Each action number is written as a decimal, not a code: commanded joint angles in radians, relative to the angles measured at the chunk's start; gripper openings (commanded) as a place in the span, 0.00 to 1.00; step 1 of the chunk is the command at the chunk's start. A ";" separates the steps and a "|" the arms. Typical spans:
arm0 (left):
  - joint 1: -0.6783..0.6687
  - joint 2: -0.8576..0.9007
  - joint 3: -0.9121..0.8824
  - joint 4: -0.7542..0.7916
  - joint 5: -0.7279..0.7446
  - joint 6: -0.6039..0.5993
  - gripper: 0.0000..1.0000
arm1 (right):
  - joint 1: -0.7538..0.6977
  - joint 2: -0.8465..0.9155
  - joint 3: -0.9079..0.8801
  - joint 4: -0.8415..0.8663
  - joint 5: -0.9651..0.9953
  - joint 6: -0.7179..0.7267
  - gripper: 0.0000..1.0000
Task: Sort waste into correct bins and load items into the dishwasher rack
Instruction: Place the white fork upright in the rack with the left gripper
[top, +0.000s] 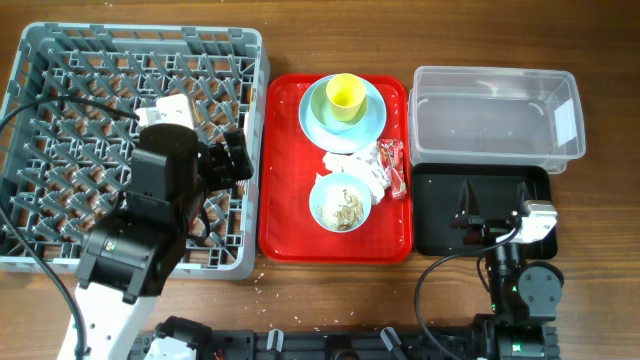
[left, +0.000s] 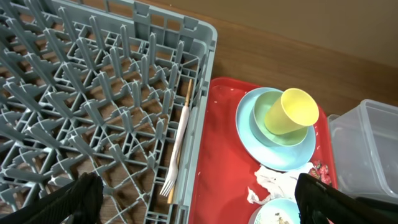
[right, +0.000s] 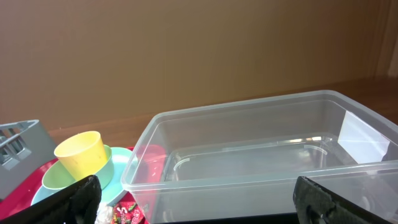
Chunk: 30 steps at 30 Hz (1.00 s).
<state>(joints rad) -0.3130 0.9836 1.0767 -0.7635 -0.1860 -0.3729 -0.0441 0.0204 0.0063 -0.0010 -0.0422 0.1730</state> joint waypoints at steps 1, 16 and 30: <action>0.004 0.020 0.014 -0.007 -0.022 0.006 1.00 | -0.003 -0.003 -0.001 0.003 -0.005 -0.015 0.99; 0.003 0.024 0.014 -0.345 -0.653 0.343 1.00 | -0.003 -0.003 -0.001 0.003 -0.005 -0.015 1.00; 0.003 0.024 0.014 0.344 0.092 0.343 1.00 | -0.003 -0.003 -0.001 0.003 -0.005 -0.014 1.00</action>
<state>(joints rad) -0.3122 1.0084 1.0821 -0.5167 -0.3412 -0.0338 -0.0441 0.0212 0.0063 -0.0013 -0.0422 0.1730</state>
